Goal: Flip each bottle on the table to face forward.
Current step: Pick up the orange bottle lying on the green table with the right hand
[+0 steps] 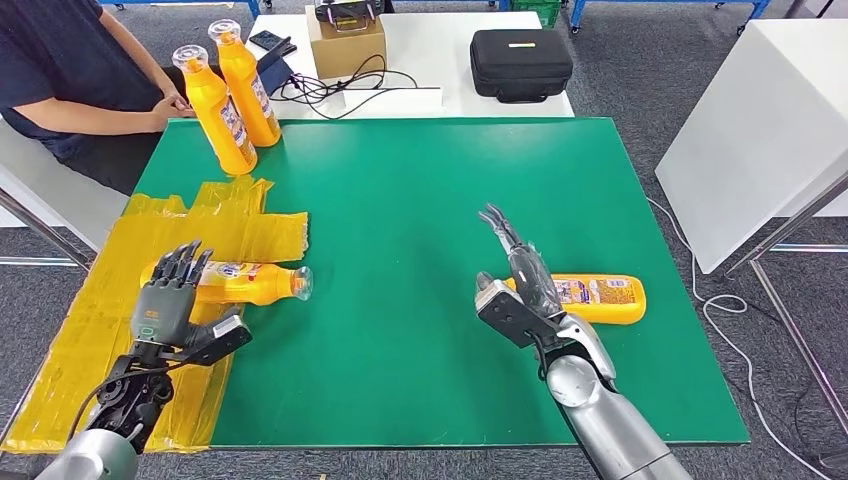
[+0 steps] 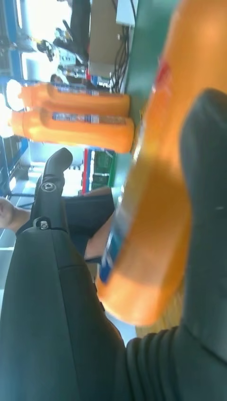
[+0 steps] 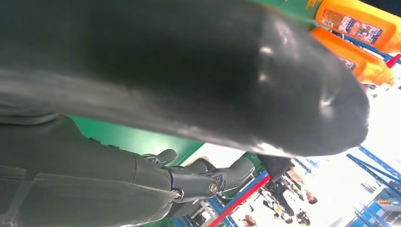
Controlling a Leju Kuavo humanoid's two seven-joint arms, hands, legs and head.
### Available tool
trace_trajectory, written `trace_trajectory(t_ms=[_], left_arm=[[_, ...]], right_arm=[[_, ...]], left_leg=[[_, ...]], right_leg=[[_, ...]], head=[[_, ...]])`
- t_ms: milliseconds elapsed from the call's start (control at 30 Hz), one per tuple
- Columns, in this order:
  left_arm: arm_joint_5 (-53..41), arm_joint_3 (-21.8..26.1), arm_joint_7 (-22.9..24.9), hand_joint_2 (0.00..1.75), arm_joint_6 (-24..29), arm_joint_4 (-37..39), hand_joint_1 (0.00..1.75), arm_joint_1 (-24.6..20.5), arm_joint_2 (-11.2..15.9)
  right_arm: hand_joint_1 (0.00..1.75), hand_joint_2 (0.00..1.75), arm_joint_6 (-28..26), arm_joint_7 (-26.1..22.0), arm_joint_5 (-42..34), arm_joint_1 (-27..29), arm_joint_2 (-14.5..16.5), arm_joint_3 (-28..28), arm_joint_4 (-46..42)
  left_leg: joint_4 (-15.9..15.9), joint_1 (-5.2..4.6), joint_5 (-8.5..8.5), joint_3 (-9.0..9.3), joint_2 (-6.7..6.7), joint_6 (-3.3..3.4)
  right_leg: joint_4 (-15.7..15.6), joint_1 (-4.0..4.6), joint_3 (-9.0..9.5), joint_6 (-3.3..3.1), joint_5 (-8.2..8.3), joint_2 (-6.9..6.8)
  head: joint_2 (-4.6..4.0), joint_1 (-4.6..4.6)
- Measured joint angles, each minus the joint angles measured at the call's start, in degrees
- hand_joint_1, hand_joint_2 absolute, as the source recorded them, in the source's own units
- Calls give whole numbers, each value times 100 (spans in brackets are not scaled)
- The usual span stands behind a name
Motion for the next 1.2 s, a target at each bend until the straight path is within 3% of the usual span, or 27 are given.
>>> trace_trajectory(t_ms=[133, 233, 300, 367, 500, 600, 833, 1000, 1200], left_arm=[[983, -492, -7, 0, 0, -167, 0, 105, 54], [2772, -1098, -9, 0, -9, -417, 0, 221, 152], [4405, -1612, -9, 0, -127, -795, 0, 355, 275], [5814, -1958, -11, 0, -593, -1412, 0, 548, 384], [7103, -1710, -25, 0, -2526, -2886, 0, 963, 336], [7322, -1209, -31, 0, -3435, -3616, 0, 1084, 173], [7399, -585, -31, 0, -3722, -4408, 0, 1244, -67], [7238, -362, -31, 0, -3923, -4784, 0, 1471, -283], [7241, -168, -31, 0, -4105, -4925, 0, 1642, -461]], right_arm=[[0, 0, 0, -6, 23, 8, -6, 0, 0], [0, 0, 0, 9, 105, 8, -5, -5, 2], [0, 87, 0, 66, 208, 13, -20, -26, 2], [0, 175, 5, 175, 377, 30, -79, -66, 2], [0, 175, 141, 460, 892, 105, -347, -218, 1], [0, 175, 268, 581, 1350, 186, -596, -367, -8], [0, 175, 315, 692, 1693, 299, -892, -525, -34], [0, 175, 505, 1107, 2803, 415, -1117, -536, -68], [0, 175, 824, 980, 3255, 188, -1529, -655, 264]], left_leg=[[0, 0, 0, -1, 0, 0], [0, 1, 0, -1, 0, 0], [0, 2, 0, 0, 0, 0], [0, 2, 0, 0, -2, 0], [1, 0, 0, -4, -5, 0], [1, -4, -1, -5, -2, 1], [4, -4, -1, -2, -1, 1], [3, -2, -1, -5, -2, 1], [3, -4, -1, -7, -1, 2]], right_leg=[[0, 1, -2, 0, 0, 1], [0, 1, -2, 0, 0, 0], [0, 2, -2, 0, 0, 0], [-1, 1, -3, 0, 0, -1], [-3, -5, -4, 0, 0, -2], [-3, -11, -3, 1, 1, -1], [-4, -8, -4, 3, 2, -1], [-4, -3, -4, 2, 1, -1], [-4, -7, -4, 3, 2, -1]], head=[[0, 1], [0, 1], [0, 0], [0, 0], [0, 2], [0, 2], [0, -1], [0, -1], [0, -1]])
